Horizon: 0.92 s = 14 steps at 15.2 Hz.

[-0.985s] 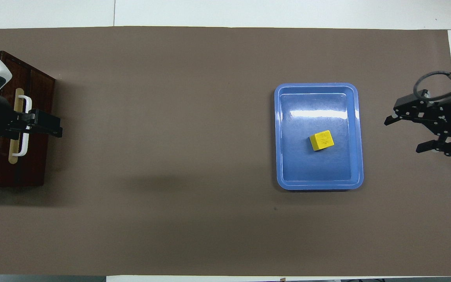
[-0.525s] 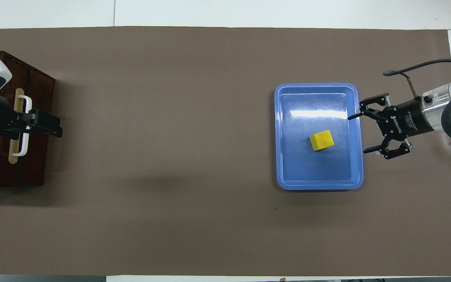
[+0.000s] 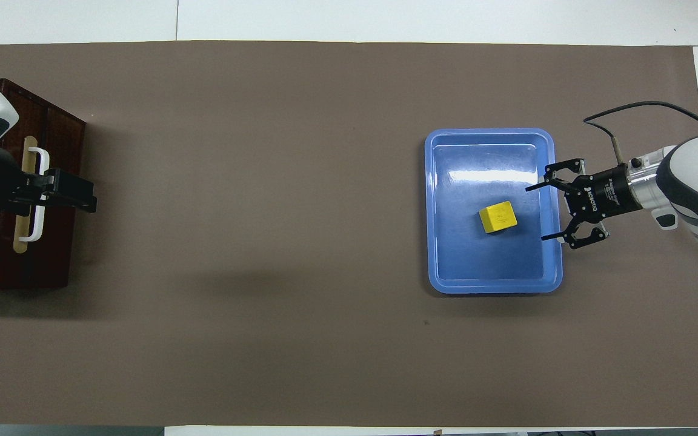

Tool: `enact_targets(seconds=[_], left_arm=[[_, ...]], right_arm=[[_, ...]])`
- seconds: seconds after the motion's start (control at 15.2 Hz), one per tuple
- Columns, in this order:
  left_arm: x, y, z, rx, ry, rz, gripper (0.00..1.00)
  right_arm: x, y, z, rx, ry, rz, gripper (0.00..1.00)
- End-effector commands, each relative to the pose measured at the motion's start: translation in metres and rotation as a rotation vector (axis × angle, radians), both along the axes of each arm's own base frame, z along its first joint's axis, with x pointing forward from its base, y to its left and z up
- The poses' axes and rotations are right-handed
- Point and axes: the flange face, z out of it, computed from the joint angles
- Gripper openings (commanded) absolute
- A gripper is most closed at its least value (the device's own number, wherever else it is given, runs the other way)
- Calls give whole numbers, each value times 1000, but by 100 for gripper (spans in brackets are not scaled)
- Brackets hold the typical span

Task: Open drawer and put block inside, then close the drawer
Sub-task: 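Move the open right gripper over the yellow block in the tray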

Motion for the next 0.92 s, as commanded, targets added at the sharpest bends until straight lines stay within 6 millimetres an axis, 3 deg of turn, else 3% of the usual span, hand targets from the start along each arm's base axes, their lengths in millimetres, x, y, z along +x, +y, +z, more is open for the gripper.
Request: enact_targets(seconds=[0.0, 0.33, 0.85], left_arm=[[-9, 4, 3, 15, -7, -1, 100], [-9, 4, 3, 15, -7, -2, 100], [-9, 4, 3, 15, -7, -2, 100]], right_arm=[[10, 0, -10, 47, 13, -38, 100], [11, -5, -32, 75, -15, 17, 100], [17, 15, -48, 65, -52, 19, 100]])
